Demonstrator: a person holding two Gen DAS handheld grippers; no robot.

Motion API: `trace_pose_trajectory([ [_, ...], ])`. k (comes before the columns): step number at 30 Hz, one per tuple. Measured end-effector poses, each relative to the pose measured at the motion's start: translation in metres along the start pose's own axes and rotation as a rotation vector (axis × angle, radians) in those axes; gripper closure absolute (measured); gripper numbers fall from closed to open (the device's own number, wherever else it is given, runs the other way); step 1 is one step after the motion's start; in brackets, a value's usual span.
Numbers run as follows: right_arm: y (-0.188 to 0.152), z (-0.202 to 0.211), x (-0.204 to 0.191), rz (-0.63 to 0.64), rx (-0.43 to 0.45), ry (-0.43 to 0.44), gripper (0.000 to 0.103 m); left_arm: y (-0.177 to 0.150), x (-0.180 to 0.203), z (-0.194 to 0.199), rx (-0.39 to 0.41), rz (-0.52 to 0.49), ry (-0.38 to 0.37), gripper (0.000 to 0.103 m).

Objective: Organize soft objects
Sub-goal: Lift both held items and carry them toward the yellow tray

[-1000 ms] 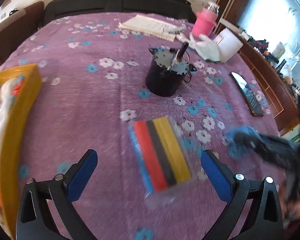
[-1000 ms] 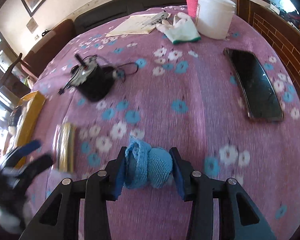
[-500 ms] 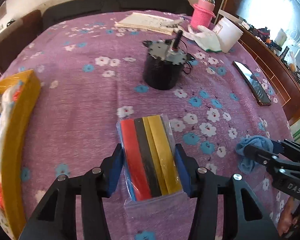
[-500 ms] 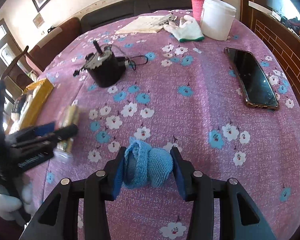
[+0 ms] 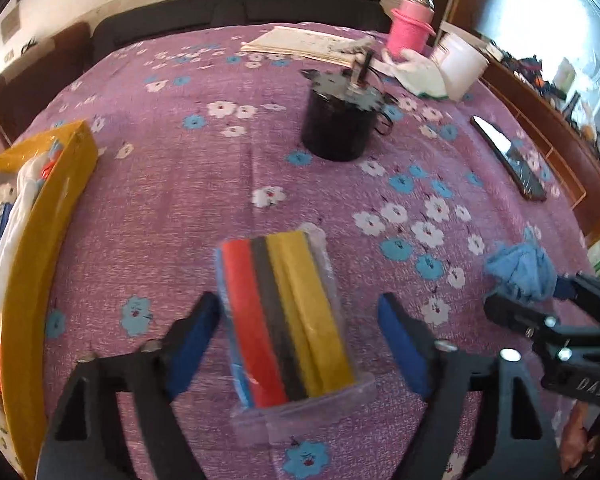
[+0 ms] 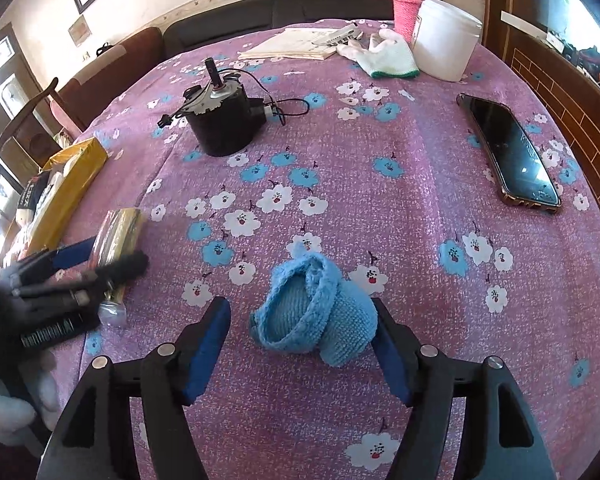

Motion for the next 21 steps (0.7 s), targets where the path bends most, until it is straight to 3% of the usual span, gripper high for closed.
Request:
trace_pose_trajectory([
  [3,0.002,-0.001,0.005,-0.034,0.001,0.012,0.030,-0.005,0.006,0.002,0.032,-0.041,0.032,0.025],
  [4,0.003,-0.001,0.007,-0.041,0.007,0.010,0.031,-0.005,0.006,0.005,0.039,-0.038,0.028,0.049],
  [5,0.004,-0.002,0.008,-0.041,0.005,0.005,0.035,-0.004,0.005,0.008,0.040,-0.029,0.015,0.059],
  [6,0.004,-0.002,0.009,-0.037,0.005,-0.004,0.051,-0.005,0.003,0.011,0.030,-0.007,-0.013,0.059],
  [7,0.005,-0.002,0.009,-0.024,0.004,-0.019,0.054,-0.006,0.002,0.014,0.027,0.003,-0.023,0.059],
  [10,0.004,0.001,0.006,-0.029,0.003,-0.001,0.055,-0.010,-0.002,0.027,0.046,-0.016,-0.001,0.059],
  [21,0.001,0.028,-0.024,-0.018,0.057,0.026,0.055,-0.018,-0.038,0.080,0.120,0.087,0.003,0.059],
])
Point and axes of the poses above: each gripper's, at about its wrist camera, not at the fingertips, and z roughly against the way its jaws point, x to its right, y to its top, the point moved 7 cm from there along -z, roughly the way its jaws point, and after that the axes turned 5 degrees about x, right-handed, at the moved point
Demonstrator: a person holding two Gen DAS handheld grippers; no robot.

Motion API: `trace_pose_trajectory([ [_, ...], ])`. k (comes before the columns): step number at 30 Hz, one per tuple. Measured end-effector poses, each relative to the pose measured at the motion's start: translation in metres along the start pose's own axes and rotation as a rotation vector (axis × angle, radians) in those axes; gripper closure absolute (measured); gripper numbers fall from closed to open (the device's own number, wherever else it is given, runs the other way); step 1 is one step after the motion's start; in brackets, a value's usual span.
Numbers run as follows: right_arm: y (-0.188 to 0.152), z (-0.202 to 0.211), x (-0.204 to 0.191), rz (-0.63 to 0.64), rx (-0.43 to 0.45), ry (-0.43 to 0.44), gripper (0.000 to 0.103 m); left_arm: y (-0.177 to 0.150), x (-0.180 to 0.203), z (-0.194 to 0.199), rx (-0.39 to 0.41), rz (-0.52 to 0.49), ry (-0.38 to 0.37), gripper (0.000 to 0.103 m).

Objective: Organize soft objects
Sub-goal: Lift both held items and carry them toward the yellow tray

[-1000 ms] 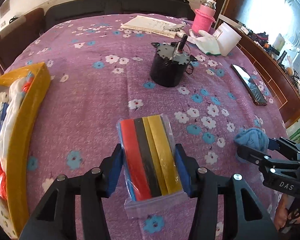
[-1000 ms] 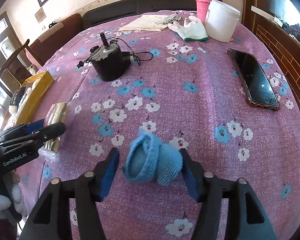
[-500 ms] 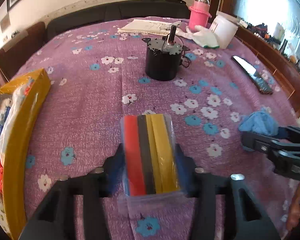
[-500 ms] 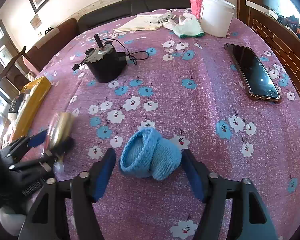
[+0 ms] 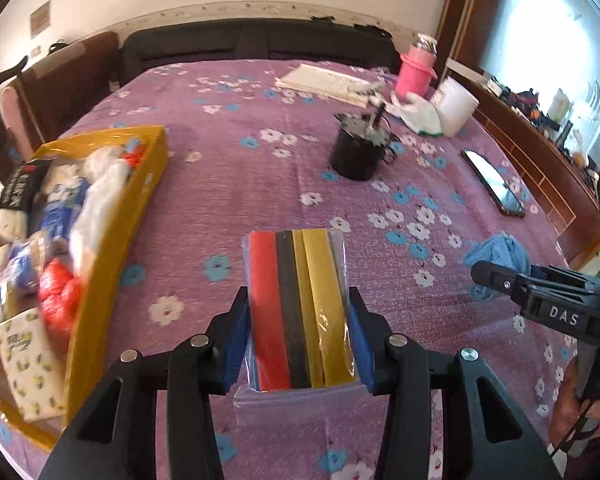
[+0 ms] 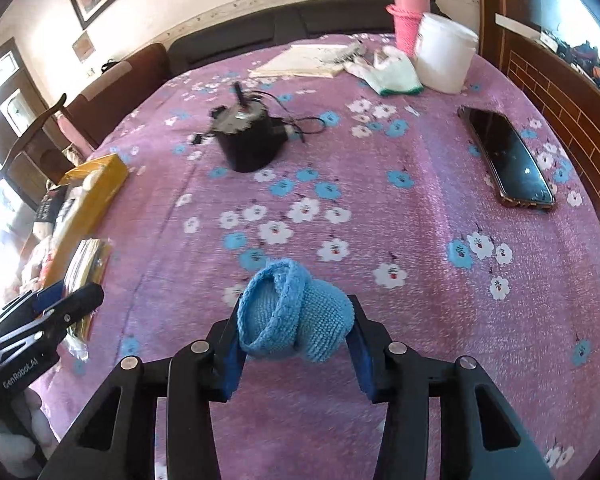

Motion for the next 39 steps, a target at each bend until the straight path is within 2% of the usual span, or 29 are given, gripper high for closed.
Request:
trace_pose_trajectory([
  [18,-0.006,0.033,-0.087,0.130,0.042,0.050,0.054,-0.003,-0.028,0.057,0.107,0.047,-0.015,0.059],
  [34,-0.012,0.036,-0.112,0.154,0.042,0.074,0.054,-0.006,-0.044,0.074,0.129,0.082,-0.029,0.059],
  [39,-0.011,0.033,-0.120,0.163,0.034,0.085,0.054,-0.001,-0.066,0.085,0.134,0.096,-0.023,0.059],
])
Point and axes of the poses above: each gripper's, at about its wrist camera, not at the fingertips, and z roughly against the way its jaws point, x to its right, y to its top, the point moved 7 cm from there along -z, roughly the way its jaws point, and after that the axes turned 5 degrees about x, right-handed, at the moved point
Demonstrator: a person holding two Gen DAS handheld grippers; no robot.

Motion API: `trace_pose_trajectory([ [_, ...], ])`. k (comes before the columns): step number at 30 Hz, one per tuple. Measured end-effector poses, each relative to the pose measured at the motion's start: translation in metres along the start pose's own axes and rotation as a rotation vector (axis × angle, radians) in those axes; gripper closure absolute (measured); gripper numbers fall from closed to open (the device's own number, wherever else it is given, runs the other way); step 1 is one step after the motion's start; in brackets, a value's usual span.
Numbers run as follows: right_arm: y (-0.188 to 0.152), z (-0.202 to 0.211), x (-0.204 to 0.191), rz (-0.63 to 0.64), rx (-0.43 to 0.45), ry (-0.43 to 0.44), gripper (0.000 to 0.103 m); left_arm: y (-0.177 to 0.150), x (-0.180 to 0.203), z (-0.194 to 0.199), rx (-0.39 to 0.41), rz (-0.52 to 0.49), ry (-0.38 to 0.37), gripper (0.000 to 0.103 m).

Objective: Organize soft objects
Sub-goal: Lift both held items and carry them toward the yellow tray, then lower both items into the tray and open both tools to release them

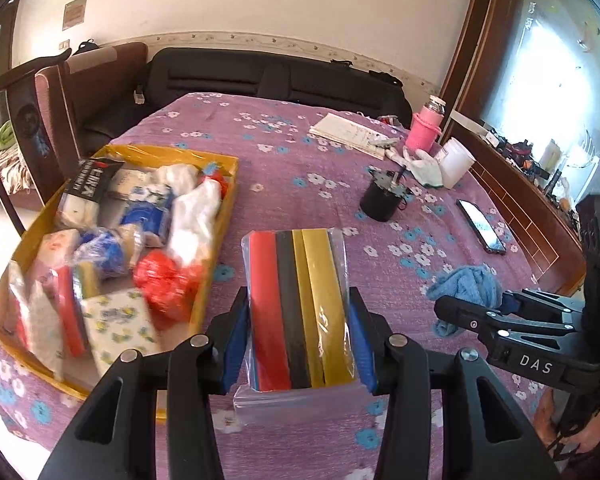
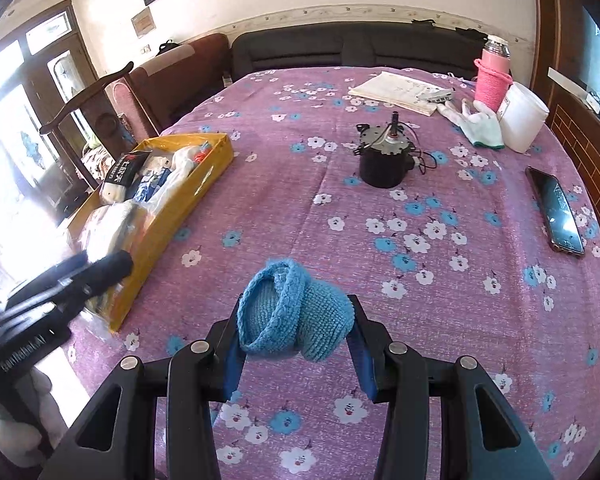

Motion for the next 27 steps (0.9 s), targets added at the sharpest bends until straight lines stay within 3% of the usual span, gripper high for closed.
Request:
trace_pose_trajectory([
  [8,0.015,-0.017,-0.019,-0.005,-0.009,0.061,0.053,0.045,-0.093,0.026,0.036,0.076,0.101,0.058],
  [14,0.031,-0.043,-0.052,-0.008,-0.041,0.148,0.053,0.069,-0.151,0.017,0.018,0.100,0.187,0.058],
  [27,0.060,-0.077,-0.146,0.113,-0.041,0.282,0.052,0.089,-0.213,-0.073,-0.135,0.242,0.147,0.058],
])
Point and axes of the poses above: each gripper's, at about its wrist camera, not at the fingertips, and z roughly against the way its jaws point, x to its right, y to its top, the point moved 7 cm from there along -z, roughly the way its jaws point, and after that the axes turned 5 degrees about x, right-handed, at the moved point
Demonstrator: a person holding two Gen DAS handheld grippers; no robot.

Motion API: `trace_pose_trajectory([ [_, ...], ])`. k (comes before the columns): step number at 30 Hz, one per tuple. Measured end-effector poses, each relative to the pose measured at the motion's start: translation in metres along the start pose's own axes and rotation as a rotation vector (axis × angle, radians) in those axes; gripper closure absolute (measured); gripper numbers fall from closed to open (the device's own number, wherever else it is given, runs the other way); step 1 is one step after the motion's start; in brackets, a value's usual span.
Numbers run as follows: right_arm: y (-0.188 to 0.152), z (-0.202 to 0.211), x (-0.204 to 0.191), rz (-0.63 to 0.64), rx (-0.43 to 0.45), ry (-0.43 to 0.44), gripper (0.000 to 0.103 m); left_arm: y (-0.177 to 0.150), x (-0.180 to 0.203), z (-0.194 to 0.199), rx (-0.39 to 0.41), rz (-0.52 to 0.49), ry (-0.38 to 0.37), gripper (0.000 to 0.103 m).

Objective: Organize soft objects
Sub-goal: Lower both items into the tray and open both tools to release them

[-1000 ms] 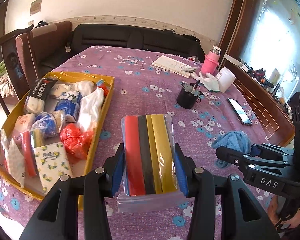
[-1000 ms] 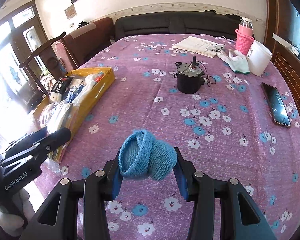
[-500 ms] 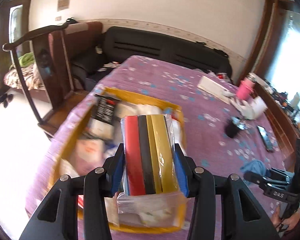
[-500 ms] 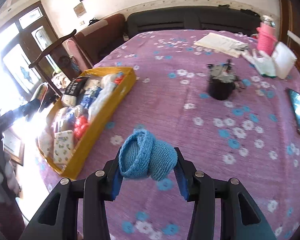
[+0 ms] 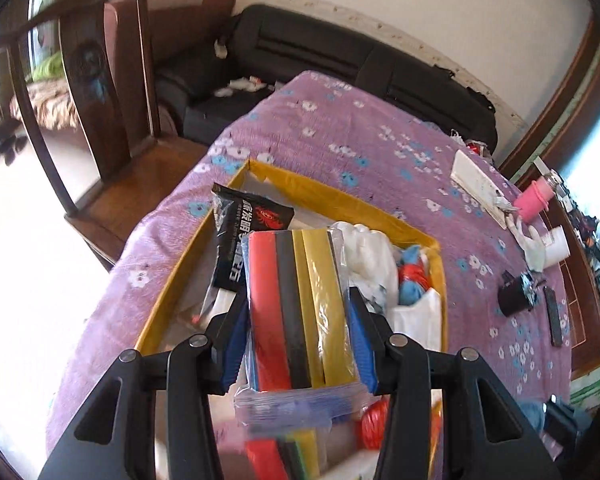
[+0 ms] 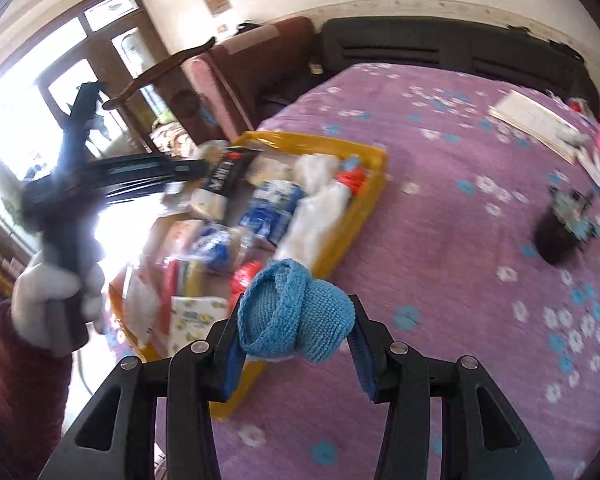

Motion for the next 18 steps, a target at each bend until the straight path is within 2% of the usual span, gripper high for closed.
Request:
trace_pose_trajectory([
  [6,0.008,-0.024,-0.019,0.047,-0.013,0.009,0.052,0.007,0.000,-0.031,-0.027,-0.015,0.019,0.056],
  [9,0.010,-0.033,-0.022,0.054,-0.027,0.006,0.052,0.012,0.001,-0.035,-0.012,-0.009,0.009,0.039],
  [11,0.011,-0.040,-0.023,0.057,-0.038,0.004,0.052,0.013,0.002,-0.031,-0.007,0.001,-0.015,0.028],
  [15,0.014,-0.053,-0.025,0.066,-0.052,0.002,0.052,0.013,0.004,-0.007,0.036,-0.016,-0.038,0.026],
  [18,0.018,-0.066,-0.029,0.073,-0.065,-0.004,0.052,0.011,0.001,0.022,0.097,-0.028,-0.044,0.023],
])
Point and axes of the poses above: each gripper's, at about its wrist camera, not at the fingertips, and z roughly against the way its jaws point, x to its right, y to its top, the point moved 7 cm from there along -z, roughly the way its jaws point, and after that the axes turned 5 degrees about x, right-handed, at the moved point
